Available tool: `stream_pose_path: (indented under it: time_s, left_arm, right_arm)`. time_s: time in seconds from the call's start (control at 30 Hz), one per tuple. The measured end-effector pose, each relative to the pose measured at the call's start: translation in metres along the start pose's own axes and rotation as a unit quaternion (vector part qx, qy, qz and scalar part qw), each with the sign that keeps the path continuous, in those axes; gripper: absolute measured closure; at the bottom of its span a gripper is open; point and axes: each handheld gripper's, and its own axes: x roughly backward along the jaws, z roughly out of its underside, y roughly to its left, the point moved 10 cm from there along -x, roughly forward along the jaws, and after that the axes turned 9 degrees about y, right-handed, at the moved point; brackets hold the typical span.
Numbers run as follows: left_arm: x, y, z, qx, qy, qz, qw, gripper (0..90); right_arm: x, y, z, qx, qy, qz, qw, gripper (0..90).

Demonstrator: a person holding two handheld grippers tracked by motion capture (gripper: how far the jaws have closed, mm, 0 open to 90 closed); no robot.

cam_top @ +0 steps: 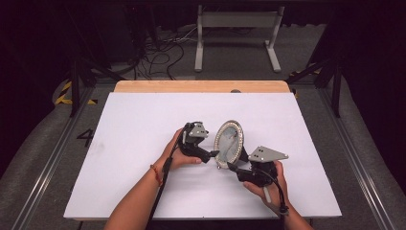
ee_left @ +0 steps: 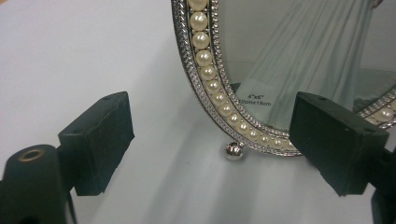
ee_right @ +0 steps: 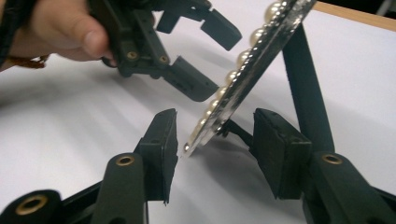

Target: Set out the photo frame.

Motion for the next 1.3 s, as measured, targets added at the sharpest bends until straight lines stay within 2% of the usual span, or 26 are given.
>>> stream_pose_path:
  time_s: [0.07, 0.13, 0.17, 0.27, 0.4, 0.57, 0.63, 0.73, 0.9, 0.93, 1.07, 1.17, 1.3]
  left_arm:
    - [-0.001, 0.001, 0.000, 0.003, -0.001, -0.005, 1.0000, 15.1]
    - [0.000, 0.002, 0.000, 0.004, -0.002, -0.008, 1.0000, 15.3]
    - [0.001, 0.003, 0.000, 0.006, -0.003, -0.009, 0.9999, 15.5]
    - [0.003, 0.004, 0.000, 0.008, -0.005, -0.015, 0.9998, 16.7]
    - [0.005, 0.001, -0.001, 0.001, -0.008, -0.002, 1.0000, 18.3]
    - [0.004, -0.006, -0.004, -0.013, -0.007, 0.005, 0.9999, 18.4]
    - [0.004, -0.008, -0.005, -0.013, -0.006, 0.004, 0.9999, 18.4]
    - [0.003, -0.009, -0.005, -0.011, -0.006, 0.014, 0.9998, 18.4]
    - [0.000, -0.011, -0.005, -0.014, -0.009, 0.024, 0.9996, 18.9]
    - [0.000, -0.012, -0.006, -0.019, -0.011, 0.027, 0.9994, 20.2]
    - [0.000, -0.014, -0.008, -0.031, -0.007, 0.022, 0.9992, 20.1]
    - [-0.003, -0.012, -0.007, -0.025, -0.007, 0.020, 0.9995, 19.7]
    - [-0.008, -0.011, -0.003, -0.016, 0.004, 0.029, 0.9994, 16.7]
  right_arm:
    - [-0.002, 0.000, 0.000, -0.005, -0.001, -0.006, 1.0000, 55.2]
    - [-0.004, -0.001, -0.002, -0.014, -0.005, -0.001, 0.9999, 60.9]
    - [-0.005, -0.001, -0.003, -0.021, -0.008, -0.007, 0.9997, 63.9]
    - [-0.008, 0.000, -0.005, -0.018, -0.015, -0.013, 0.9996, 67.5]
    - [-0.006, -0.003, -0.003, -0.023, -0.013, -0.025, 0.9993, 70.1]
    - [-0.006, -0.006, -0.002, -0.018, -0.012, -0.046, 0.9987, 70.7]
    - [-0.006, -0.007, -0.003, -0.012, -0.007, -0.052, 0.9986, 70.7]
    - [-0.007, -0.009, -0.004, -0.006, -0.003, -0.058, 0.9983, 71.1]
    - [-0.007, -0.014, -0.006, -0.007, 0.003, -0.079, 0.9968, 72.5]
    - [-0.007, -0.015, -0.006, -0.007, 0.004, -0.080, 0.9967, 72.7]
    - [-0.007, -0.016, -0.006, -0.007, 0.005, -0.085, 0.9963, 73.4]
    - [-0.007, -0.016, -0.006, -0.006, 0.005, -0.085, 0.9964, 73.4]
    - [-0.008, -0.016, -0.006, -0.007, 0.003, -0.089, 0.9961, 74.4]
